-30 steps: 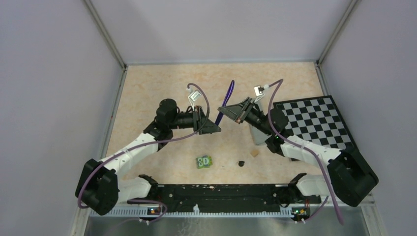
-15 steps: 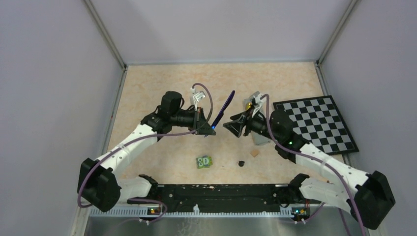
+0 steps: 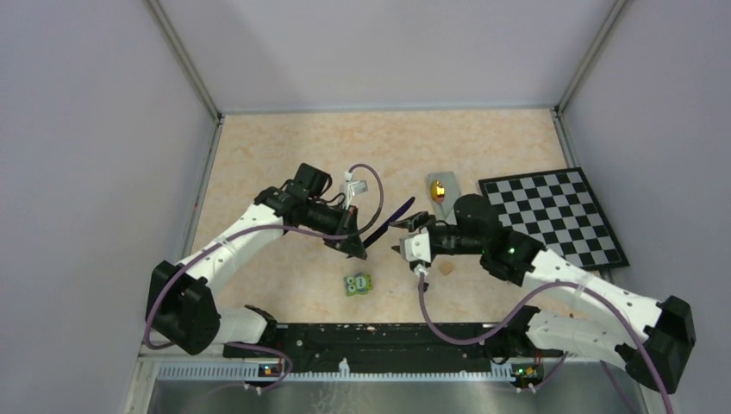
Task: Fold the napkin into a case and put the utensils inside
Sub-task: Pass from the left arm to the right
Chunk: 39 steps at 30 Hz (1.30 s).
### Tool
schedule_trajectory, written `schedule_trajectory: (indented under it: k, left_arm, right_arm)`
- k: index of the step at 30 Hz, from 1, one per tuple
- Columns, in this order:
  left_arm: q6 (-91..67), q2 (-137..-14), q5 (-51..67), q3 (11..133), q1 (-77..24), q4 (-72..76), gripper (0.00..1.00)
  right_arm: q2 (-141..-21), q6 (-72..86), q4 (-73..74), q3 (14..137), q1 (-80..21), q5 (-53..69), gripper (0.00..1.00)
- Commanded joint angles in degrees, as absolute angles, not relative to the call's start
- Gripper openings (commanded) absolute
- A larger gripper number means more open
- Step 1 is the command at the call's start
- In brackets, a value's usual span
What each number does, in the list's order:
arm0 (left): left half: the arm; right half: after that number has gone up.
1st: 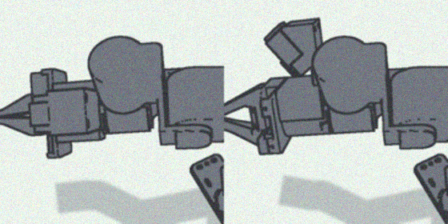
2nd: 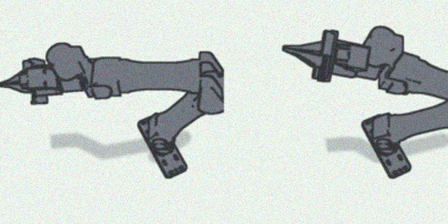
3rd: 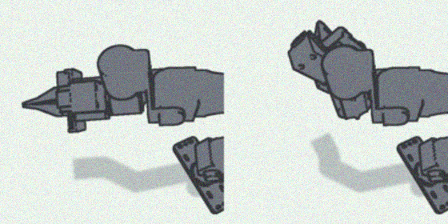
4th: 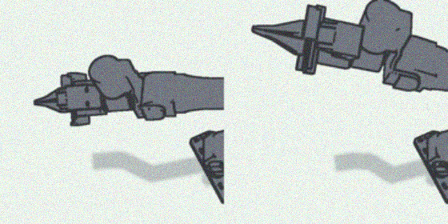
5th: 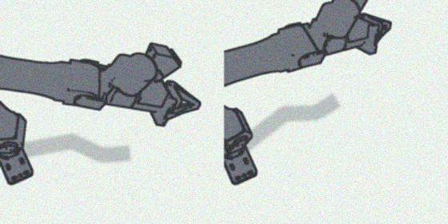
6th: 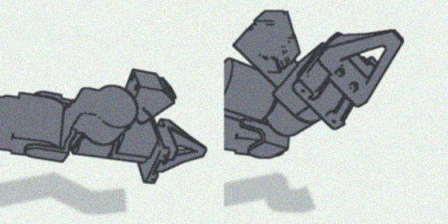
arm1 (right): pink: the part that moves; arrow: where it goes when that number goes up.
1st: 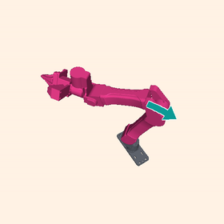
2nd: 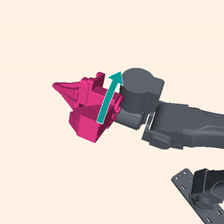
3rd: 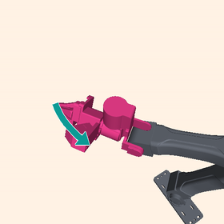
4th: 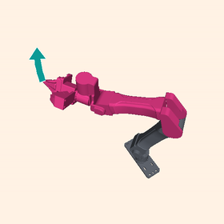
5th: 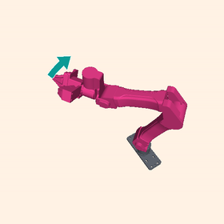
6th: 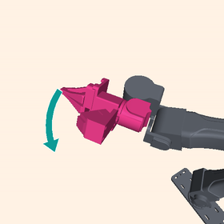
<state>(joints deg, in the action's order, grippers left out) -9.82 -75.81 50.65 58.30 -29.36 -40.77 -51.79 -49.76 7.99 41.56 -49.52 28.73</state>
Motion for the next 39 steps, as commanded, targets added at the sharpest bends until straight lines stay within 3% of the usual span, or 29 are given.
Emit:
schedule_trajectory:
  k: [1,27,32,39]
  left_arm:
    - [-6.59,-74.73,55.26,60.0,-29.42,-41.11,0.0]
    - [-4.72,-76.42,57.96,58.8,-29.47,-41.78,0.0]
    - [-4.45,-76.38,58.43,58.97,-29.48,-41.93,0.0]
    - [-4.05,-76.12,58.27,58.63,-29.52,-42.51,0.0]
  right_arm:
    - [-57.48,-63.15,10.95,46.82,-51.45,33.26,0.52]
    - [-66.19,-68.73,5.66,47.31,-54.06,27.6,0.51]
    - [-67.54,-69.34,6.34,47.72,-54.05,26.92,0.46]
    - [-68.02,-69.48,5.5,47.94,-54.19,25.87,0.31]
